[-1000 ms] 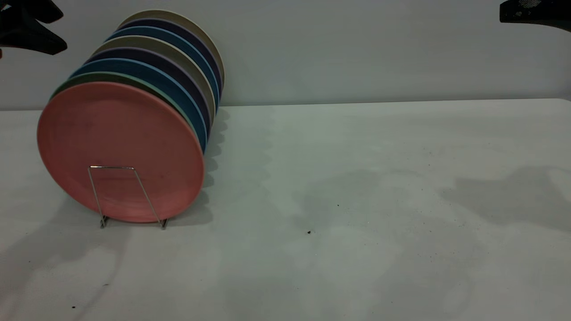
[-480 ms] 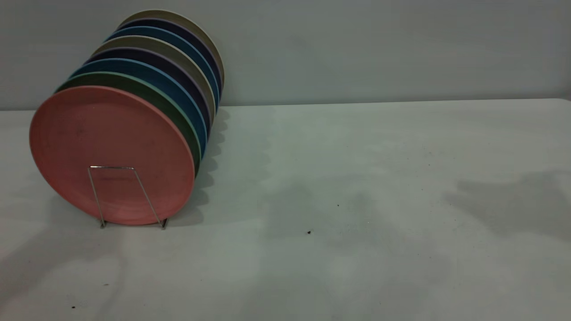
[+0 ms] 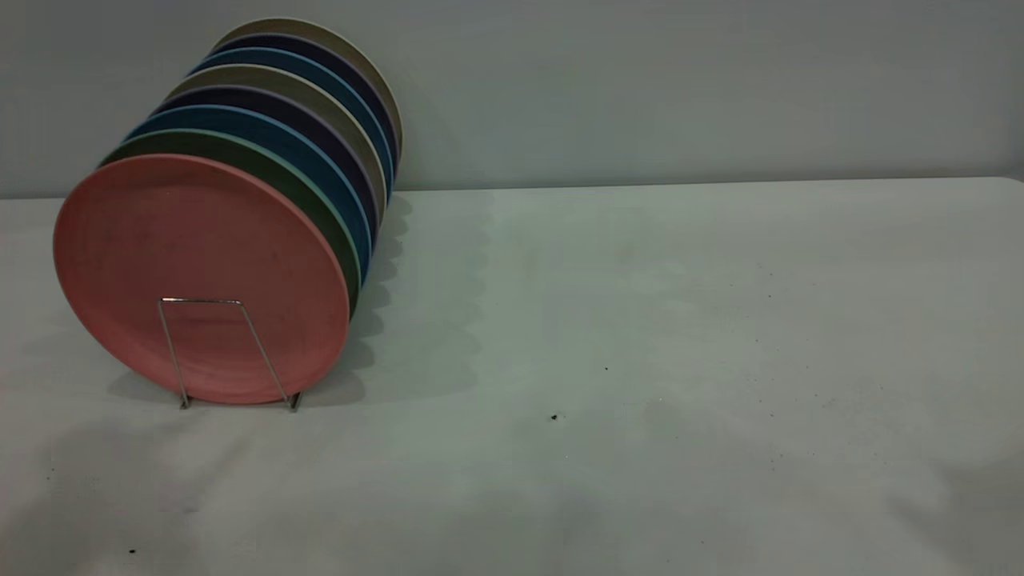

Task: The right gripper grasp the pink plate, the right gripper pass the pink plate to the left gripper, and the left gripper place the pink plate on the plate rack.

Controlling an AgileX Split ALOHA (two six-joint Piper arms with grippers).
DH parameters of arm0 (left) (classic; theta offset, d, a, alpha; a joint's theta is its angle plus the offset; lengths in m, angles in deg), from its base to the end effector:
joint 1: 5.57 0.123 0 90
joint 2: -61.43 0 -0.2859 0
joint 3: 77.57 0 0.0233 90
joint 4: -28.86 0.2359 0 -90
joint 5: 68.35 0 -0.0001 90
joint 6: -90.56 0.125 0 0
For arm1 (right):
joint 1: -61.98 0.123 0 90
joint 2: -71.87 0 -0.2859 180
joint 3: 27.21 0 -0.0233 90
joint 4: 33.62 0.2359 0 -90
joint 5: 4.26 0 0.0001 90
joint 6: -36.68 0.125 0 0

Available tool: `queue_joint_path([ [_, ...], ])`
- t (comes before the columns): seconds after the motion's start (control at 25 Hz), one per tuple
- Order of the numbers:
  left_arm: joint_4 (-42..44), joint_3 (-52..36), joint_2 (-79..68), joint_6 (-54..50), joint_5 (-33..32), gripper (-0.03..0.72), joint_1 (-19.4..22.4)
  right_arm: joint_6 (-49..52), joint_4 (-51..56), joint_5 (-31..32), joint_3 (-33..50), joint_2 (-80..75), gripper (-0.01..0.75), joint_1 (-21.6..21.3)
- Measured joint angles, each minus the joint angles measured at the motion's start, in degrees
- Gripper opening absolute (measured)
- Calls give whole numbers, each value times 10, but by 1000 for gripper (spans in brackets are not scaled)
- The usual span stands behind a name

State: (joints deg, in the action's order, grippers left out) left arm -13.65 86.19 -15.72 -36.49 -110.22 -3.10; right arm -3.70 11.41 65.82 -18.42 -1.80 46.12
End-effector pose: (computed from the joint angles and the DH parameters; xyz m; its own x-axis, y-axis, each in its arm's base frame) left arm 0.2647 -0.0451 0.3441 -0.4648 0.2654 -0.8447 0.4966 0.8680 -0.0006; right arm 0.2184 0.0244 0.3746 -0.6769 -0.0928 -0.7302 -0.4394 0.8468 0.2997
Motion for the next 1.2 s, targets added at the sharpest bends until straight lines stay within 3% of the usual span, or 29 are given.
queue_joint_path([
  [0.2,182,0,2,-231,-129,472,0,110,-110,7,17,110,494,0],
  [0.36,283,0,22,-309,-177,472,0,160,-185,10,97,212,494,0],
  [0.52,301,0,62,-326,-189,472,0,198,-234,6,215,295,494,0],
  [0.76,303,0,116,-343,-232,472,0,225,-302,-52,358,344,494,3],
  [1.08,328,0,191,-413,-249,472,0,296,-421,-68,403,400,494,115],
  [1.2,346,0,213,-421,-250,472,0,351,-447,-68,405,426,493,133],
])
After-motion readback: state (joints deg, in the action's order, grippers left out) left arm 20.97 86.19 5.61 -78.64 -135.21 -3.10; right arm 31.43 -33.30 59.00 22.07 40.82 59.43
